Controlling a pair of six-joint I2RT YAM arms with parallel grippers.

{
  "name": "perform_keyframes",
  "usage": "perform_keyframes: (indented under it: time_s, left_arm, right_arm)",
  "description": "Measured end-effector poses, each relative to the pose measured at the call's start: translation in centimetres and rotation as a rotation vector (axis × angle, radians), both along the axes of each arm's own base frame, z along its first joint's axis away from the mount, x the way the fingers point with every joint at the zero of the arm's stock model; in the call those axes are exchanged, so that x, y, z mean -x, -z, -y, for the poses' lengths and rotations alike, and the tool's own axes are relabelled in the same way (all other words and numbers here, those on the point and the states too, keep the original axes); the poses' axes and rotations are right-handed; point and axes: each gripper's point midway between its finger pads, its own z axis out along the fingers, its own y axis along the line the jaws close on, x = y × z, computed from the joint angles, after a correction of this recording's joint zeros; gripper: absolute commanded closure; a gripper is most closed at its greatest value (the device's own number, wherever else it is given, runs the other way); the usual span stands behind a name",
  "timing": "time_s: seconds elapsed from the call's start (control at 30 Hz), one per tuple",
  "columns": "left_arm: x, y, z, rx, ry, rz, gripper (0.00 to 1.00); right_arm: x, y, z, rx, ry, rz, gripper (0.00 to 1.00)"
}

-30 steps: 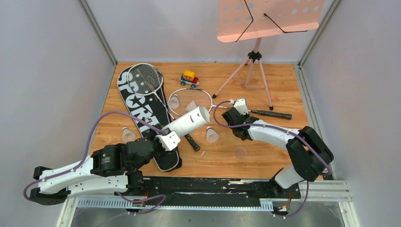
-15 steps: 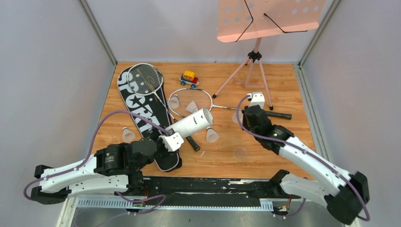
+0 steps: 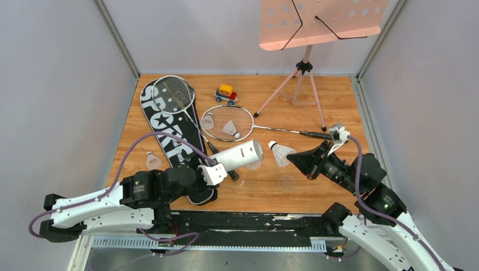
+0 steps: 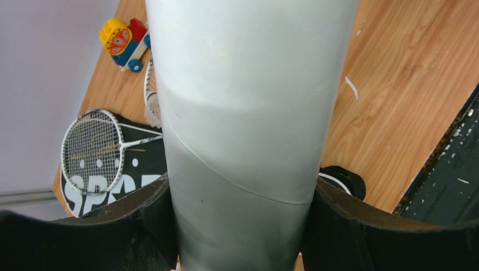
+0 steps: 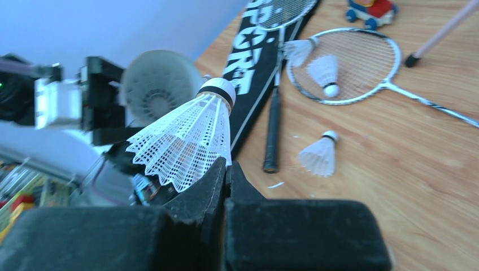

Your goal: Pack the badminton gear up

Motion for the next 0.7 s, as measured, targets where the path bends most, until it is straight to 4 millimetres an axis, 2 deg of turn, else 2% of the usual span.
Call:
perform_keyframes:
  time_s: [0.13,0.33,0.5,0.7]
  left_arm:
    - [0.7,0.5,0.6,-0.008,0.061,-0.02,0.36]
    - [1.9,1.2,1.4,-0.031,0.167,-0.043,0.36]
    - [2.9,0.9,2.2,-0.011,0.257,-0.045,0.36]
    - [3.7,0.1,3.0,0.019,0.339,-0.032,0.36]
  right_arm:
    - [2.9,-1.0,-0.9,-0.051,-0.143,0.005,1.0]
    - [6.1,-0.8,-2.3,-0.067,-0.338,-0.04,1.0]
    - [7.2,-0.6,-2.8,-0.065,-0.412,-0.071,1.0]
    - [7.6,0.2,-3.8,-0.046,-0.479,-0.128,0.97]
